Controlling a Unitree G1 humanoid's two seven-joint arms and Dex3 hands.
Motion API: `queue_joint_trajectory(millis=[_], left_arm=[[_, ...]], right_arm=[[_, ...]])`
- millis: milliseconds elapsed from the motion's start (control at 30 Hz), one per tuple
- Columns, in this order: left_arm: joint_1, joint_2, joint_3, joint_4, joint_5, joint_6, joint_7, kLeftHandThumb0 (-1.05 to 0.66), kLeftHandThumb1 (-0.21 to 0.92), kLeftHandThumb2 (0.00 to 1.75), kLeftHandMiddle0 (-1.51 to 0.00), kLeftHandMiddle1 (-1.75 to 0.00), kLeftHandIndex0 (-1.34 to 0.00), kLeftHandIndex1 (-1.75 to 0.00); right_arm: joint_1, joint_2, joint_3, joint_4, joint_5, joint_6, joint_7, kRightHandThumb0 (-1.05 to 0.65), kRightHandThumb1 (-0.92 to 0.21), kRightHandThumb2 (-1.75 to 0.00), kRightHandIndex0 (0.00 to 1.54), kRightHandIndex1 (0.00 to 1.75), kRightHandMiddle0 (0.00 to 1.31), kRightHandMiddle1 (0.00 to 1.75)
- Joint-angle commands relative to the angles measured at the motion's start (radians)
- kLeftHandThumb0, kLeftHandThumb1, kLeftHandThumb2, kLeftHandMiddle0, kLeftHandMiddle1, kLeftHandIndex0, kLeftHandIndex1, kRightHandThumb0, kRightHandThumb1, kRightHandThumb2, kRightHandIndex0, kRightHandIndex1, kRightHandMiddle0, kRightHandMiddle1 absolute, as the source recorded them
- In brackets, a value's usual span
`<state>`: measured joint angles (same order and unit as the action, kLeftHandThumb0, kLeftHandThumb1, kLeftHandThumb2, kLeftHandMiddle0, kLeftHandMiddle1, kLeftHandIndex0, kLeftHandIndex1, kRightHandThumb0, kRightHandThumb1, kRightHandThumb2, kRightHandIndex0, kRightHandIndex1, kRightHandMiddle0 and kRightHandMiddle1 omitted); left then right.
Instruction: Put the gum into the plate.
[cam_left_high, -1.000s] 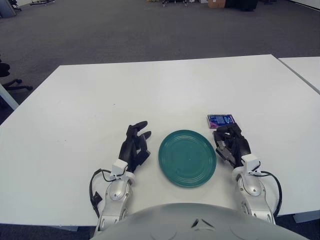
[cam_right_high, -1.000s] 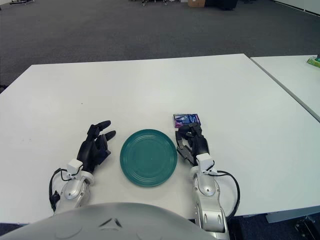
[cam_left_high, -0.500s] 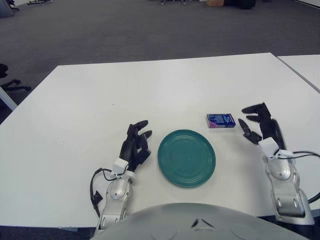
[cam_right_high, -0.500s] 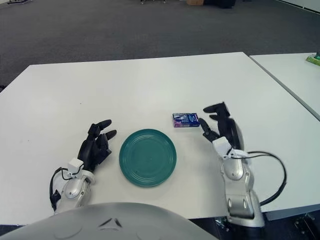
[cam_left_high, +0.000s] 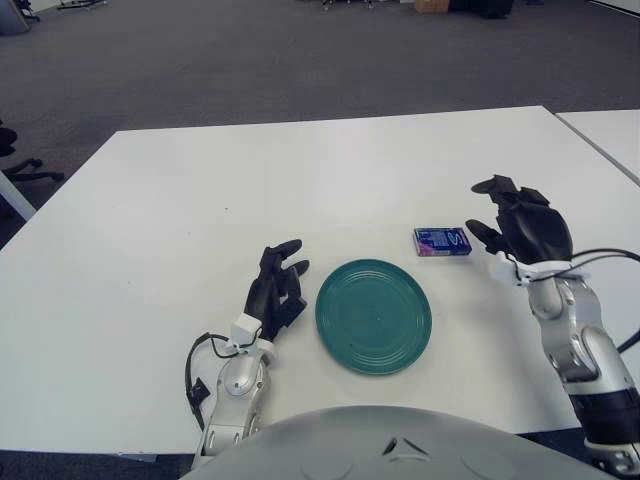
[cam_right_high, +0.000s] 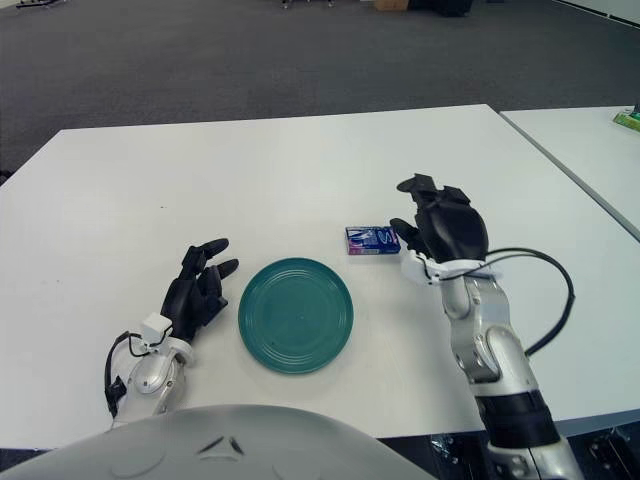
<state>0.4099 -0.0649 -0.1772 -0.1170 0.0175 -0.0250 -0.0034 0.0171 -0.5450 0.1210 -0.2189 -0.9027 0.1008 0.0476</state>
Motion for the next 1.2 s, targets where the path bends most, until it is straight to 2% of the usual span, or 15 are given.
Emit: queue_joint_trajectory(millis=[0,200,400,567,667,833,1167], left_arm=[[-0.002,0.008,-0.003,0.013,0.008,0.018,-0.004,-0.68,0.92,0.92,-0.4,-0.81,-0.14,-1.1],[-0.005,0.011,-0.007,0.017,0.011,0.011,-0.005,-0.71,0.92,0.93,-0.39,-0.8,-0.13,-1.09],[-0.015,0.022,-0.008,0.037,0.012,-0.002,-0.014,-0.73,0.92,0.93,-0.36,-0.78,-0.1,-1.08],[-0.02,0.032,-0.012,0.049,0.018,-0.014,-0.02,-0.74,0.92,0.91,-0.33,-0.74,-0.07,-1.06],[-0.023,0.041,-0.008,0.061,0.017,-0.022,-0.026,-0.75,0.92,0.91,-0.32,-0.73,-0.05,-1.05],[-0.029,0.037,0.002,0.098,0.017,-0.047,-0.015,-0.77,0.92,0.92,-0.31,-0.68,-0.05,-1.03],[-0.04,0.032,0.009,0.139,0.016,-0.091,-0.016,-0.79,0.92,0.91,-0.33,-0.66,-0.07,-1.03]], right_arm=[[-0.045,-0.032,0.047,0.031,-0.031,0.004,0.096,-0.82,-0.92,-0.52,0.16,0.15,0.0,0.56],[-0.087,-0.09,0.085,0.075,-0.008,-0.03,0.235,-0.97,-0.92,-0.65,0.03,0.02,0.0,0.23],[-0.123,-0.121,0.119,0.117,0.008,-0.064,0.327,-1.04,-0.92,-0.66,0.0,0.0,0.0,0.03],[-0.147,-0.135,0.142,0.134,0.009,-0.076,0.383,-1.05,-0.92,-0.61,0.0,0.0,0.0,0.0],[-0.184,-0.142,0.179,0.164,0.001,-0.083,0.446,-1.05,-0.92,-0.59,0.0,0.0,0.0,0.0],[-0.238,-0.144,0.227,0.247,0.002,-0.117,0.494,-1.05,-0.92,-0.6,0.0,0.0,0.0,0.0],[-0.273,-0.146,0.253,0.3,0.018,-0.152,0.523,-1.05,-0.92,-0.65,0.0,0.0,0.0,0.0]])
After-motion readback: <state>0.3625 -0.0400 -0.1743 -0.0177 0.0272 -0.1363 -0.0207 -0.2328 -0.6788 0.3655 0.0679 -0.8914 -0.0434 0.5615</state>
